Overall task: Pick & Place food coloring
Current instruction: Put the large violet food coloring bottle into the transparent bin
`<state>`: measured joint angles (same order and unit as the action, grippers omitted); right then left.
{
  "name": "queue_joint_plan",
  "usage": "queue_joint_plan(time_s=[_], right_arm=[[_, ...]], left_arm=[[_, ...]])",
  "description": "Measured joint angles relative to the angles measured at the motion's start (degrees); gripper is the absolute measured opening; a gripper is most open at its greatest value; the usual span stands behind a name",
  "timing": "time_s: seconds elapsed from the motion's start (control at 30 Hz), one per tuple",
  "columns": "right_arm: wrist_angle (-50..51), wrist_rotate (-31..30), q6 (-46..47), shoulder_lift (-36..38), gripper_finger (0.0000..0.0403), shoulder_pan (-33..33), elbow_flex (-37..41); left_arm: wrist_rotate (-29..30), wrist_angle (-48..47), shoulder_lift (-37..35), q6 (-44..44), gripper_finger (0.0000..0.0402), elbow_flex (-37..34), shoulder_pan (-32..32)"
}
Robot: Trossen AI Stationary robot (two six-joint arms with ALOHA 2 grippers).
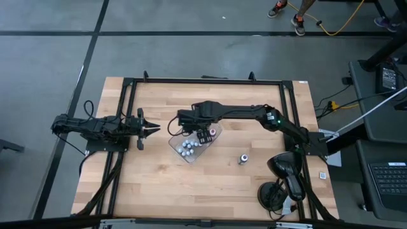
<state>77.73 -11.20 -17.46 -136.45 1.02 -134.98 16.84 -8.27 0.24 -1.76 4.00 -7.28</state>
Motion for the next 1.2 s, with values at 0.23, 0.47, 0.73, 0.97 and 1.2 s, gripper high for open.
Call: queue_joint_plan(time_s=[0.23,0.47,0.73,0.97,1.2], right_arm=[[-0.01,-1.15,9.49,4.46,0.0304,-1.32,-0.02],[5.22,-2.26,34.68,8.03,0.0304,-1.78,-0.07],[11.92,-0.69,60.01,12.53,0.0304,-2.42,1.74],[8.52,1.02,73.62,20.50,0.0304,-4.74,15.76],[1.77,5.69,85.39,30.16,0.0304,-9.60,33.07]], left_arm=[[-0.01,0.00,0.01,0.00,0.0058,-0.01,-0.01],[0.00,-0.02,-0.01,0.00,0.0052,0.00,-0.01],[0.00,0.00,0.00,0.00,0.0056,0.01,0.01],[0.00,0.00,0.01,0.00,0.0053,-0.01,0.01],[0.00,-0.01,0.01,0.00,0.0055,-0.01,0.00]])
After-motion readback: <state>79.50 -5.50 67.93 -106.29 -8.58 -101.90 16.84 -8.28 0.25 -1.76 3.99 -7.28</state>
